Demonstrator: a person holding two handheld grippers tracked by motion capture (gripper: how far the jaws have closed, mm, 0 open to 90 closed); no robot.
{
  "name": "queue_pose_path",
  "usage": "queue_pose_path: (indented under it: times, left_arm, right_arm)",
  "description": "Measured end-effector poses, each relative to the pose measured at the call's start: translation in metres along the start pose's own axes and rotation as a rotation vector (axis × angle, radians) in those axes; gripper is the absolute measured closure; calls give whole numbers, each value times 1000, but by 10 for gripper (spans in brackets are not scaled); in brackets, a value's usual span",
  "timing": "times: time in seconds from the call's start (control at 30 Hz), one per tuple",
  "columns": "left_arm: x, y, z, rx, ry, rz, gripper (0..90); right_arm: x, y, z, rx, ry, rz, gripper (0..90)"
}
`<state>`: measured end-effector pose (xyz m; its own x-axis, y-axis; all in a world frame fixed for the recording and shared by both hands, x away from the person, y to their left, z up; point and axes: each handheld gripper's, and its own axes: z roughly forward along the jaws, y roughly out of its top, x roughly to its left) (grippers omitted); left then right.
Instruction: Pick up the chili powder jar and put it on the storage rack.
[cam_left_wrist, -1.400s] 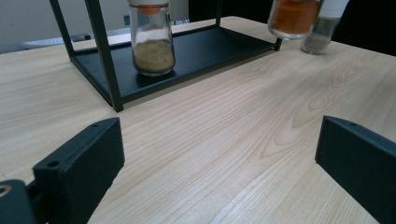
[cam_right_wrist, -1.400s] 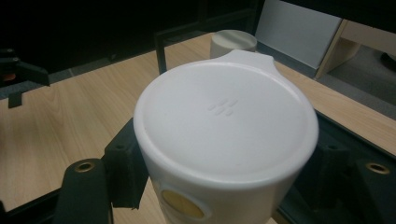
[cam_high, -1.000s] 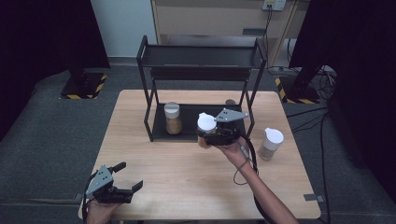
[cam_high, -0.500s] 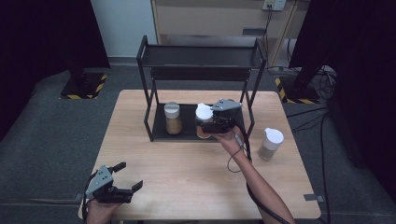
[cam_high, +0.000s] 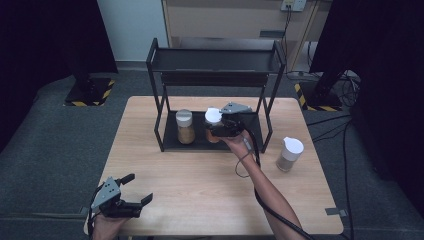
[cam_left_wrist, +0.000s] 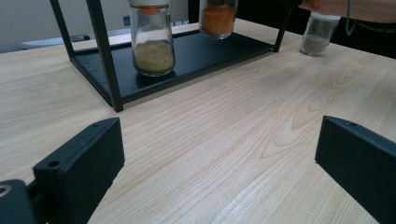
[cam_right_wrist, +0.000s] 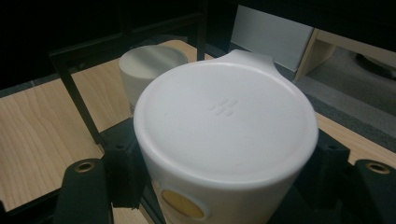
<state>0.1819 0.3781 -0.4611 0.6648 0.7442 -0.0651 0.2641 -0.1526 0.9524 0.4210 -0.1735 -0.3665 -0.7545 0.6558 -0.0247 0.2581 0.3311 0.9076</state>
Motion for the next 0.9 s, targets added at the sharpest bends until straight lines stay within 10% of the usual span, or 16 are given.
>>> queue_pose_path:
  times: [0.9]
  left_arm:
    - [2,-1,1,-1,-4,-5,4]
  right_arm:
    - [-6,-20,34,30,-23,37,310]
